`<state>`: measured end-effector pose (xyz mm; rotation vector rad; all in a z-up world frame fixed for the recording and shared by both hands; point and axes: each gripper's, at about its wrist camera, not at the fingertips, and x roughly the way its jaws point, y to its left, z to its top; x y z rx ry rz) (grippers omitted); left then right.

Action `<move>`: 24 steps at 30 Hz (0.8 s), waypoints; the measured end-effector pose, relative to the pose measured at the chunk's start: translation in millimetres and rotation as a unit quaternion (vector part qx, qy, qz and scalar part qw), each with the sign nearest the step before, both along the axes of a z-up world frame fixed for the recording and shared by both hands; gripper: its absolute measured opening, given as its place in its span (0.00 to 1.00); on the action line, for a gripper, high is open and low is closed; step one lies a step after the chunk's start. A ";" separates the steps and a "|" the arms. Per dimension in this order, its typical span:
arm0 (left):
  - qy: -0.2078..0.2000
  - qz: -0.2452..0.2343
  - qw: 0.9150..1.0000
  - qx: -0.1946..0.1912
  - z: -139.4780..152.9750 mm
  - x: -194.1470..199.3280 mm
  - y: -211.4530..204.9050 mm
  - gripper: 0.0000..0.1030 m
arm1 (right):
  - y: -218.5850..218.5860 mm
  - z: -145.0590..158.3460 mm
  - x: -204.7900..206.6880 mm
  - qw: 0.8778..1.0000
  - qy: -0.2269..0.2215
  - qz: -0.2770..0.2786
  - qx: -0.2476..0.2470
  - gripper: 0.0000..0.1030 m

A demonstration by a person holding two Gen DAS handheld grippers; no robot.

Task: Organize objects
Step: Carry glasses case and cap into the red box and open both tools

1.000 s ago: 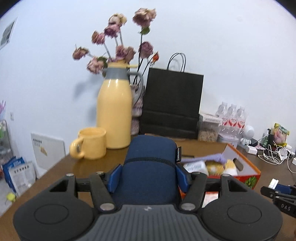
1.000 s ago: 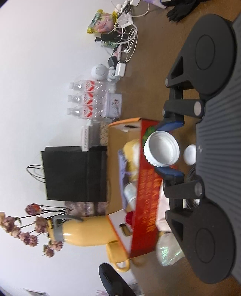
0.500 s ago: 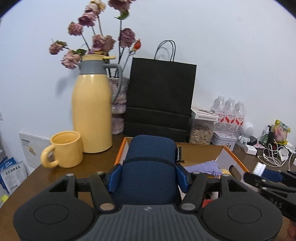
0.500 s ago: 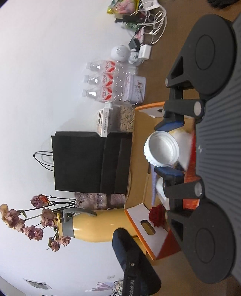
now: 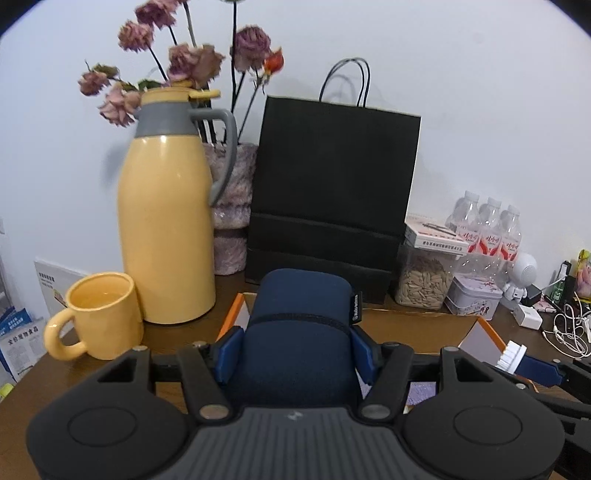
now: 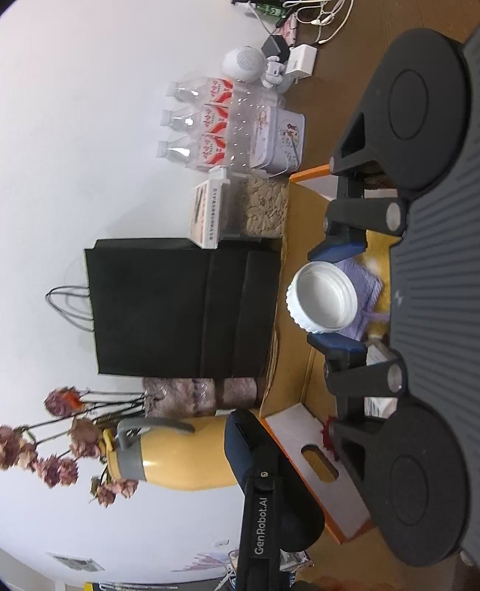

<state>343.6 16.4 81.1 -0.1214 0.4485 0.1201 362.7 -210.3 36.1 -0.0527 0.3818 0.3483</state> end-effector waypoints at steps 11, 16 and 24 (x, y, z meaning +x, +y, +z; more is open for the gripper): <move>0.032 -0.005 0.999 0.026 -18.4 31.1 1.4 0.58 | 2.1 -9.5 27.0 1.000 0.019 -0.001 -0.014 0.39; 0.039 -0.025 0.998 0.031 -20.9 33.4 -2.8 0.62 | 1.1 -12.7 32.7 0.999 0.027 -0.008 -0.018 0.58; 0.008 -0.028 0.999 0.043 -13.5 22.4 -9.6 1.00 | -3.2 -14.0 30.9 1.000 0.022 -0.019 -0.010 1.00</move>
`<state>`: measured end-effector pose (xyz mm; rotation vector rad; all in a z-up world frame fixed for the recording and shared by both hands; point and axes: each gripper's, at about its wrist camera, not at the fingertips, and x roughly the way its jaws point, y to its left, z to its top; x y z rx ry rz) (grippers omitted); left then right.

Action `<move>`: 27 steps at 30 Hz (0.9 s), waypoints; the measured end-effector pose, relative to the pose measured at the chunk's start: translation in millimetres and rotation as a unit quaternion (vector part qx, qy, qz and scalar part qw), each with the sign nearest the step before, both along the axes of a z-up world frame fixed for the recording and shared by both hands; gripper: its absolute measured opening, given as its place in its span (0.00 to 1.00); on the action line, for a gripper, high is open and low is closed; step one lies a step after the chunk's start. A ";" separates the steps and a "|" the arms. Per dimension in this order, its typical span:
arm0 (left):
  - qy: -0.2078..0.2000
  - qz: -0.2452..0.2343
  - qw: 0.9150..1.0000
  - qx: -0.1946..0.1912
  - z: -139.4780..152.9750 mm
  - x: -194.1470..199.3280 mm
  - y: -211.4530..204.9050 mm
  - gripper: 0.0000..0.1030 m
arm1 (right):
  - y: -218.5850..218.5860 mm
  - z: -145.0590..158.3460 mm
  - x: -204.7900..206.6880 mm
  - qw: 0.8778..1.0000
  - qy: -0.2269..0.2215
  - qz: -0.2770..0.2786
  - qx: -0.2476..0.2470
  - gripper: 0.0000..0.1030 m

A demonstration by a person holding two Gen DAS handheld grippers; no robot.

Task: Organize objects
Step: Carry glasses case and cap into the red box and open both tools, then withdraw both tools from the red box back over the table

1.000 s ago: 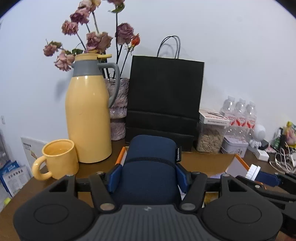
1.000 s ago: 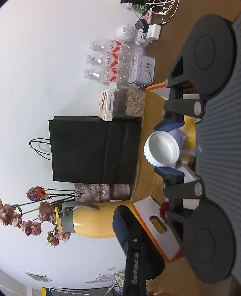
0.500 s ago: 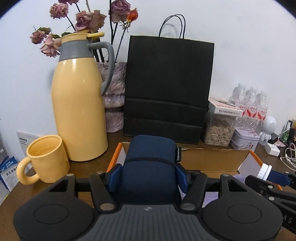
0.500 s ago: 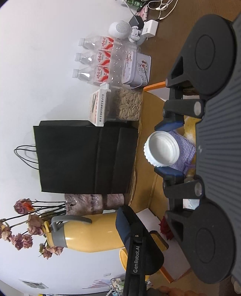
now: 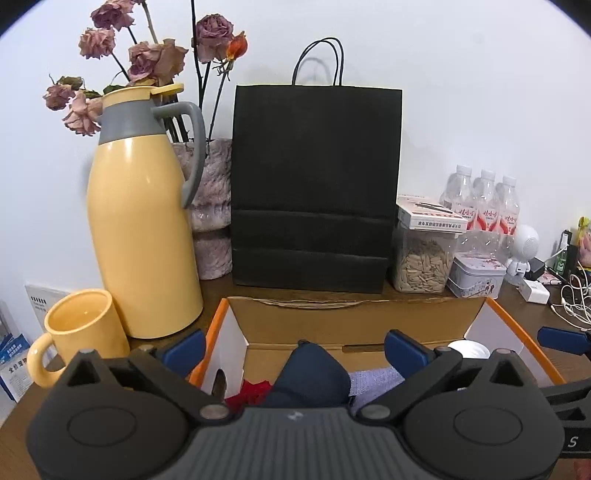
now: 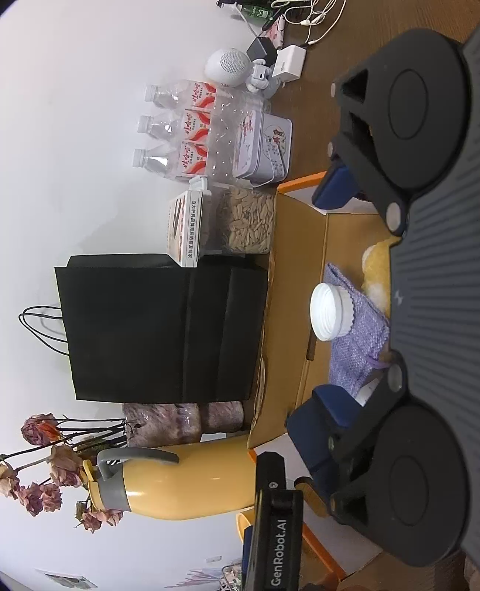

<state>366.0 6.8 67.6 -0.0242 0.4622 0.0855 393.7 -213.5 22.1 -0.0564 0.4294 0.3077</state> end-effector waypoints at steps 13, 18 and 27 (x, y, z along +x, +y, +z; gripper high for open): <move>0.017 -0.010 1.000 0.003 -2.8 2.4 -3.7 1.00 | 2.1 -0.7 -2.5 1.000 0.004 0.003 -0.004 1.00; 0.010 -0.011 1.000 -0.001 -1.5 -1.2 -3.0 1.00 | 2.2 0.9 -6.4 1.000 0.004 0.007 -0.005 1.00; -0.019 -0.026 0.999 -0.010 6.4 -26.4 -3.1 1.00 | -0.4 6.1 -24.2 1.000 -0.010 0.005 -0.010 1.00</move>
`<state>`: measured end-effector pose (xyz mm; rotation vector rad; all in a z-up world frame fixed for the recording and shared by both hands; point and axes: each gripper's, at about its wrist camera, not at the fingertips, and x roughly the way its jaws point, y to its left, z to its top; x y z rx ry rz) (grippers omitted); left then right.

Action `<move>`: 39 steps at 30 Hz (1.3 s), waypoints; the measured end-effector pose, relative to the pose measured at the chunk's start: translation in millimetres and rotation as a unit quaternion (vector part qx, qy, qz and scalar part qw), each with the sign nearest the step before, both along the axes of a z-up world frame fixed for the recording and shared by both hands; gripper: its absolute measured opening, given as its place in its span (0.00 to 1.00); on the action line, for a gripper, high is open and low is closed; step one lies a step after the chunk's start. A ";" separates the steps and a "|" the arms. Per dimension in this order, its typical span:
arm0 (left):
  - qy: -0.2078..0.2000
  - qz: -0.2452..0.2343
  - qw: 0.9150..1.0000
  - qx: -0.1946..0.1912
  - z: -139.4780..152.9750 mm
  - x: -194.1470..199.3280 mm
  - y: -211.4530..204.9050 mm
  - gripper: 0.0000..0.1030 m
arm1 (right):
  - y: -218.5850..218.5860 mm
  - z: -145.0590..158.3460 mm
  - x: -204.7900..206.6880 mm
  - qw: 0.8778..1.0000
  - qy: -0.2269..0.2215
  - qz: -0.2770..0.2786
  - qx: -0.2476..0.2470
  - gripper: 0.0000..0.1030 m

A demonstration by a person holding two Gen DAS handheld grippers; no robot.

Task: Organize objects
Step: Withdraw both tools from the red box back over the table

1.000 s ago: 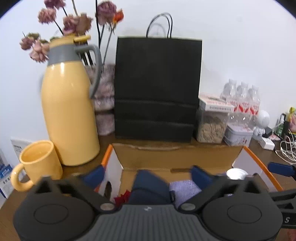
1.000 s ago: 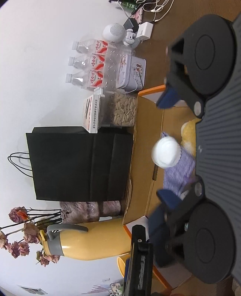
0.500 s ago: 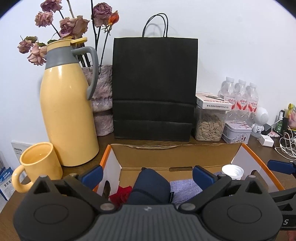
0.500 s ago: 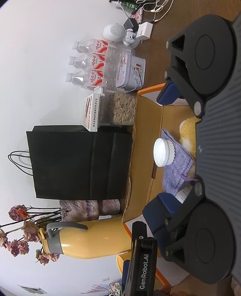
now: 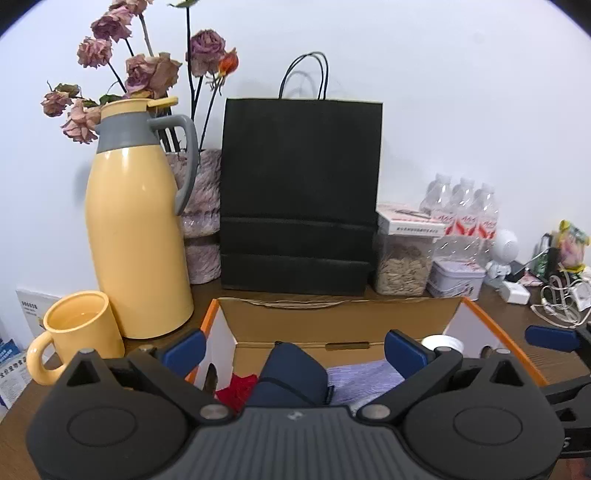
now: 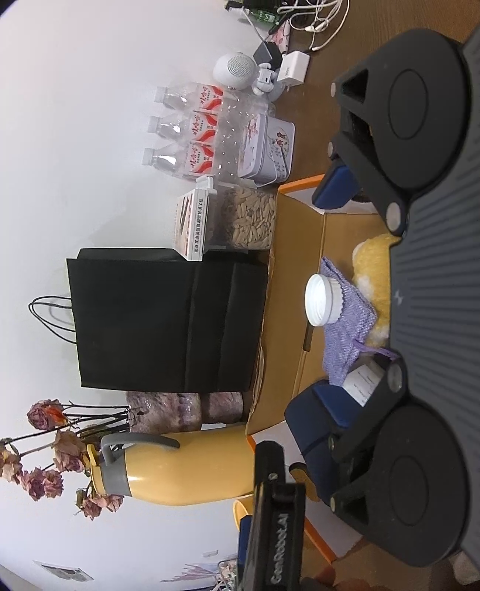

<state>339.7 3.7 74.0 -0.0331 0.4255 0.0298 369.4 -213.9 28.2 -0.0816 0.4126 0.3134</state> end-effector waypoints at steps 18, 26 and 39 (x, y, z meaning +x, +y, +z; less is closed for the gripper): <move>-0.016 -0.044 0.999 -0.003 -11.1 -79.0 -7.1 1.00 | -17.5 -7.9 -68.4 1.000 0.000 -0.025 -0.018 1.00; 0.003 -0.048 0.999 -0.008 -25.9 -109.7 -4.3 1.00 | -29.5 -19.3 -104.8 0.999 0.018 -0.040 -0.011 1.00; 0.058 -0.058 0.997 -0.003 -54.1 -154.2 -2.8 1.00 | -44.8 -42.9 -157.3 0.997 0.056 -0.055 -0.024 1.00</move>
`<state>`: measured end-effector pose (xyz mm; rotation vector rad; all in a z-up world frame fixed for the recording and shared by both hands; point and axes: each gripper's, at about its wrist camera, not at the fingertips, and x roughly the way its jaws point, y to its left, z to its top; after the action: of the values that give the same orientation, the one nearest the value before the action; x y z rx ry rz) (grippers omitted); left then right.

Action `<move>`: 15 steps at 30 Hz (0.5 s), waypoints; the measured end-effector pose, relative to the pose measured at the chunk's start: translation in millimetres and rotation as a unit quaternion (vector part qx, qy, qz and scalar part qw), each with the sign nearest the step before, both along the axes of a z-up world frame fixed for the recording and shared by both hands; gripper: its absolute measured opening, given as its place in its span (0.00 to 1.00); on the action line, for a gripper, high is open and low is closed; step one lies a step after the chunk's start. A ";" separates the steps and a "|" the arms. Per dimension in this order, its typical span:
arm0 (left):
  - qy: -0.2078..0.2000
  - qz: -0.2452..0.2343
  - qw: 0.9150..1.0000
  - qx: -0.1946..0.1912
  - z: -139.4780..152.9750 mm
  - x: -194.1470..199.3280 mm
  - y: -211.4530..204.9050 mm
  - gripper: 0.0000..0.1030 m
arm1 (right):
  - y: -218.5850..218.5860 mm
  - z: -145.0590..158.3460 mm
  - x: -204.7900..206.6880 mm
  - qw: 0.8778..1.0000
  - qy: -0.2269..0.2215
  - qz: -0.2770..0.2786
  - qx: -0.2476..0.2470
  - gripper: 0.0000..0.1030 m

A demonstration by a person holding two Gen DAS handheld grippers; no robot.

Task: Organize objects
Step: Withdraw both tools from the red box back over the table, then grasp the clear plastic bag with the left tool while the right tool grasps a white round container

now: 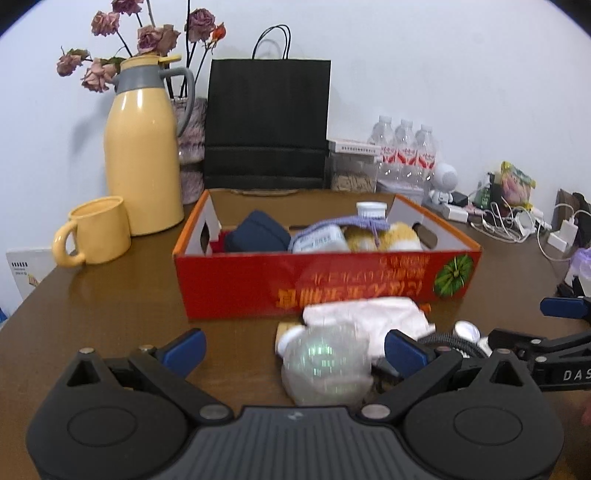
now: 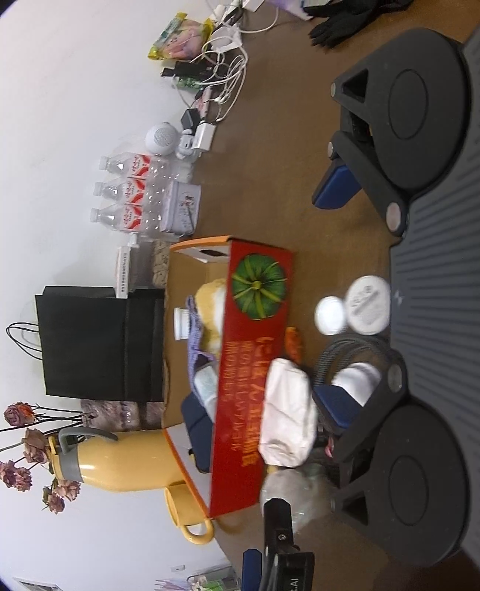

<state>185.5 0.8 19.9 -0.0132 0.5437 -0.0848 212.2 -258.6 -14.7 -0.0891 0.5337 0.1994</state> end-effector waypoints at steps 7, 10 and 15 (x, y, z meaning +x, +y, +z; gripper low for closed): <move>0.000 0.000 1.000 -0.003 -4.6 -10.8 -3.9 1.00 | -14.8 -9.3 -14.1 1.000 0.016 -0.014 0.001 1.00; 0.005 -0.002 1.000 0.001 -8.2 -12.2 -8.3 1.00 | -22.7 -14.4 -18.0 0.999 0.024 -0.021 0.004 1.00; 0.009 0.002 1.000 0.011 -12.4 -9.8 -13.9 1.00 | -28.2 -24.2 -16.9 0.999 0.036 -0.030 -0.012 1.00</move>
<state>175.7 -13.0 7.5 0.0063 0.5631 -0.0743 195.3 -286.8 -38.9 -0.0896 0.6106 0.1378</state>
